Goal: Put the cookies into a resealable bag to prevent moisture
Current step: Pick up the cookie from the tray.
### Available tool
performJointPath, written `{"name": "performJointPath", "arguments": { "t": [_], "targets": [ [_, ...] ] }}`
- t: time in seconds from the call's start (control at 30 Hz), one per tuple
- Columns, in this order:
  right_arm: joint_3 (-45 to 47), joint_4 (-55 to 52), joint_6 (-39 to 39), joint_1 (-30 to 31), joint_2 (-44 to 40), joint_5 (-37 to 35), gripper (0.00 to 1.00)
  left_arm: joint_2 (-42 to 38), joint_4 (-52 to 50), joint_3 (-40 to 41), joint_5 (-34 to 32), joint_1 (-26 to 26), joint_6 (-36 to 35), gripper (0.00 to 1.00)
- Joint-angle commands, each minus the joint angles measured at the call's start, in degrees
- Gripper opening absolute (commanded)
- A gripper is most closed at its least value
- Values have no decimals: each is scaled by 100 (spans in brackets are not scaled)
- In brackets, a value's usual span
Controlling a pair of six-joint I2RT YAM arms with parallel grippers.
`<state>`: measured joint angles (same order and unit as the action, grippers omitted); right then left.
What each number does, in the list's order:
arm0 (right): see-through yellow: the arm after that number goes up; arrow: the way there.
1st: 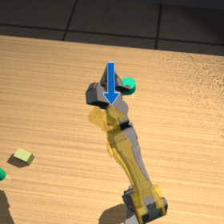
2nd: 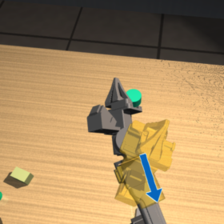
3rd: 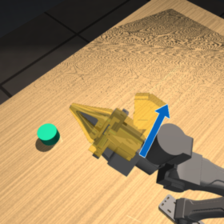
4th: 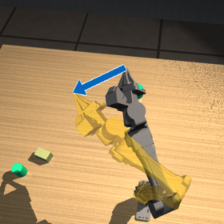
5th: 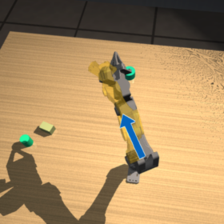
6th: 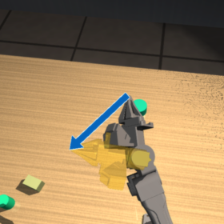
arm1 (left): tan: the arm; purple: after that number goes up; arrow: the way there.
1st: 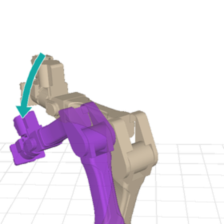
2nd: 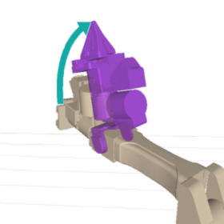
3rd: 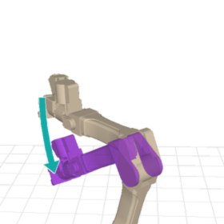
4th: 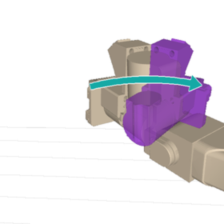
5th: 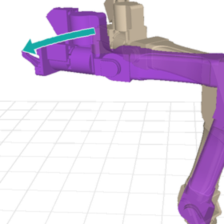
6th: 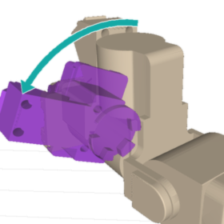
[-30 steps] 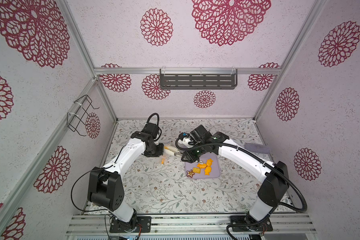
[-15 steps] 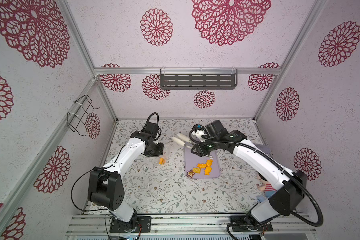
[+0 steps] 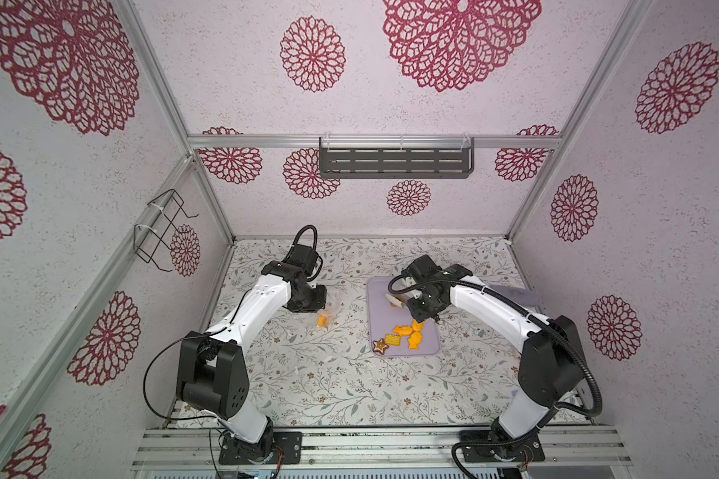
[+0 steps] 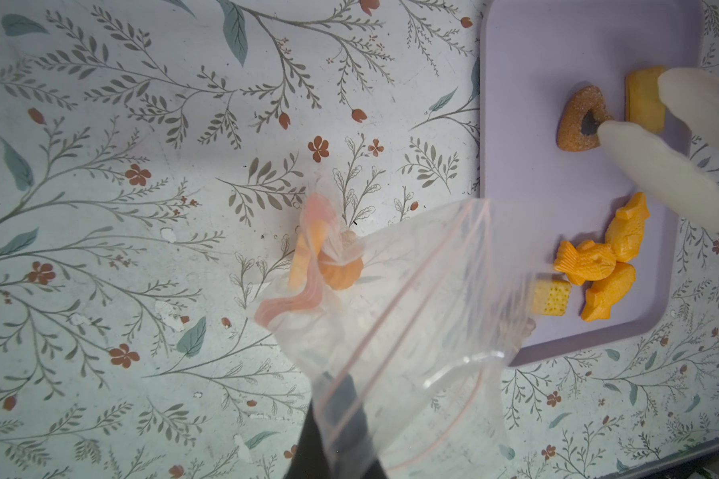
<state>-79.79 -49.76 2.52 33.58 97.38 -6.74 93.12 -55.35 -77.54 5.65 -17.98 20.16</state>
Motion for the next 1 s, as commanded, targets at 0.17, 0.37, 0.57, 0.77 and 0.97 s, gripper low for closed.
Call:
{"name": "performJointPath", "arguments": {
  "t": [0.17, 0.37, 0.57, 0.77, 0.97],
  "targets": [
    [65, -68, -15, 45, -106, -379, 54, -40, -38, -16, -50, 14, -48, 0],
    [29, 4, -39, 43, 103, -178, 54, -31, -39, -33, -38, 16, -48, 0],
    [109, 53, -45, 43, 254, -21, 54, -22, -96, -55, -95, 14, -61, 0],
    [55, -26, -25, 43, 428, -72, 51, -22, -112, -65, -100, 19, -56, 0],
    [-15, -131, -17, 52, 332, -303, 42, -35, -130, -86, -137, 14, -65, 0]
  ]
}}
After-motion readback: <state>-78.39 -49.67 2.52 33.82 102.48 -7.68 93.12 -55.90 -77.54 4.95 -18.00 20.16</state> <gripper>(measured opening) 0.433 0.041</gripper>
